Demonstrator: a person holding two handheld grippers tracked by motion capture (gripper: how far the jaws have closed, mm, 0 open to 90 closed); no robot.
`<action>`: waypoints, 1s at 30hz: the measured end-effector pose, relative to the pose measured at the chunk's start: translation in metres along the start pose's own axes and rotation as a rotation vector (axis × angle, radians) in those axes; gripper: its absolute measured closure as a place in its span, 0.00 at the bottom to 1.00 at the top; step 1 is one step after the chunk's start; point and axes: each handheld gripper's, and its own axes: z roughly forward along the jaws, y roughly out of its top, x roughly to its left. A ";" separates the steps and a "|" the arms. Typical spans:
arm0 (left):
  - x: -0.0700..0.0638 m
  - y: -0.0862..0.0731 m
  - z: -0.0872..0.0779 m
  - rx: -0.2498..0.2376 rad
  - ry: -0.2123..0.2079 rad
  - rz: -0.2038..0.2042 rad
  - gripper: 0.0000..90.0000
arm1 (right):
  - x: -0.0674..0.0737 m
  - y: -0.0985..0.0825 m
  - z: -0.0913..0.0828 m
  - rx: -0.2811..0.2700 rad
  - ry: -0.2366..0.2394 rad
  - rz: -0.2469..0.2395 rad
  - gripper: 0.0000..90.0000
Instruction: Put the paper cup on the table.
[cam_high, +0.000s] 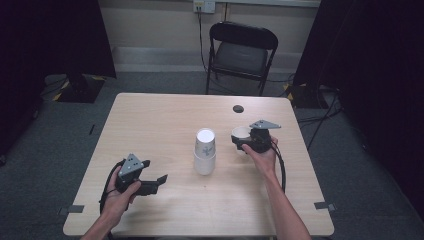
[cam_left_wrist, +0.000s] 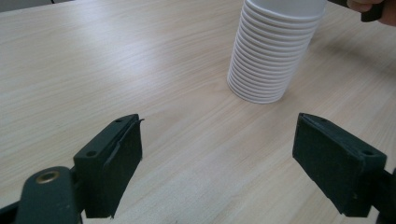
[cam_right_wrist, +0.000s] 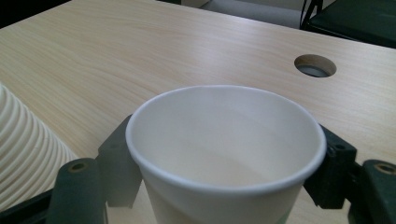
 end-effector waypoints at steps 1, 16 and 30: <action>0.000 0.000 0.000 0.000 -0.001 -0.003 0.18 | 0.000 -0.001 0.002 0.003 -0.001 0.002 0.29; -0.001 0.000 0.000 0.003 0.001 0.007 0.18 | 0.003 -0.016 0.007 0.021 -0.001 0.000 0.27; 0.001 0.000 0.000 -0.001 0.004 -0.008 0.18 | 0.004 -0.028 -0.007 0.044 0.006 -0.015 0.27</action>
